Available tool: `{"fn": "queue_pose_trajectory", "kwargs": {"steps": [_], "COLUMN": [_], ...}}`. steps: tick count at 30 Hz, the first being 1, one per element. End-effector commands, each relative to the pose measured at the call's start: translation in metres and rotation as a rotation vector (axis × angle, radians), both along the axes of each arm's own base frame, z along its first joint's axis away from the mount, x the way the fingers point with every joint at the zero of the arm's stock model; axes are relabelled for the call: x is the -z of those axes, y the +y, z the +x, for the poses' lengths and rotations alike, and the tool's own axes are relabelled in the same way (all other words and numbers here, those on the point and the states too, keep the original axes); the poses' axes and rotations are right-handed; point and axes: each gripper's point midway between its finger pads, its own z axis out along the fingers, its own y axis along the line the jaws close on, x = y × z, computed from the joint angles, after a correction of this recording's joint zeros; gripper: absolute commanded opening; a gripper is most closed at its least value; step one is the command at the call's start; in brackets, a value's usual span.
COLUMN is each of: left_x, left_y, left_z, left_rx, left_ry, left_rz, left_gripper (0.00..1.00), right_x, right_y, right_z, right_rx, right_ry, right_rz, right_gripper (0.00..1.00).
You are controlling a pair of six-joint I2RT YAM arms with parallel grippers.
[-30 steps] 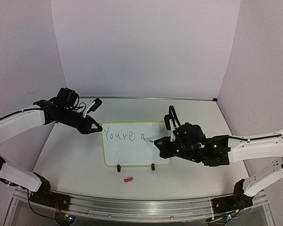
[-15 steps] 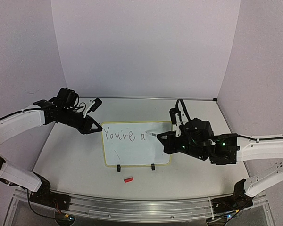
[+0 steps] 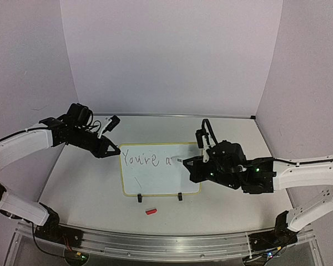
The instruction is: Write a sentence on the whiteboard
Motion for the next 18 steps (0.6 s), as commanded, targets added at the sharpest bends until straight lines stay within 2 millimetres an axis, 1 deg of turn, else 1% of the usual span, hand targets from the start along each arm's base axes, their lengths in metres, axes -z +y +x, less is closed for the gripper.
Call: {"fn": "queue_pose_trajectory", "kwargs": {"steps": [1,7,18], "left_x": [0.009,0.010,0.009], "left_y": [0.004,0.004,0.003], "left_z": [-0.001,-0.001,-0.001], "left_rx": [-0.003,-0.002,-0.002], "left_ry": [0.021,0.022,0.023], "left_rz": [0.056,0.055,0.053], "left_gripper": [0.00,0.00,0.00], "right_x": [-0.025,-0.021,0.010], "right_y": [0.007,0.006,0.004], "right_z": [0.011,0.013,0.003], "right_rx": [0.025,0.044,0.031], "right_ry": [-0.056,-0.052,0.042], "right_rz": [0.034,0.022,0.006], "right_gripper": [0.00,0.00,0.00]}}
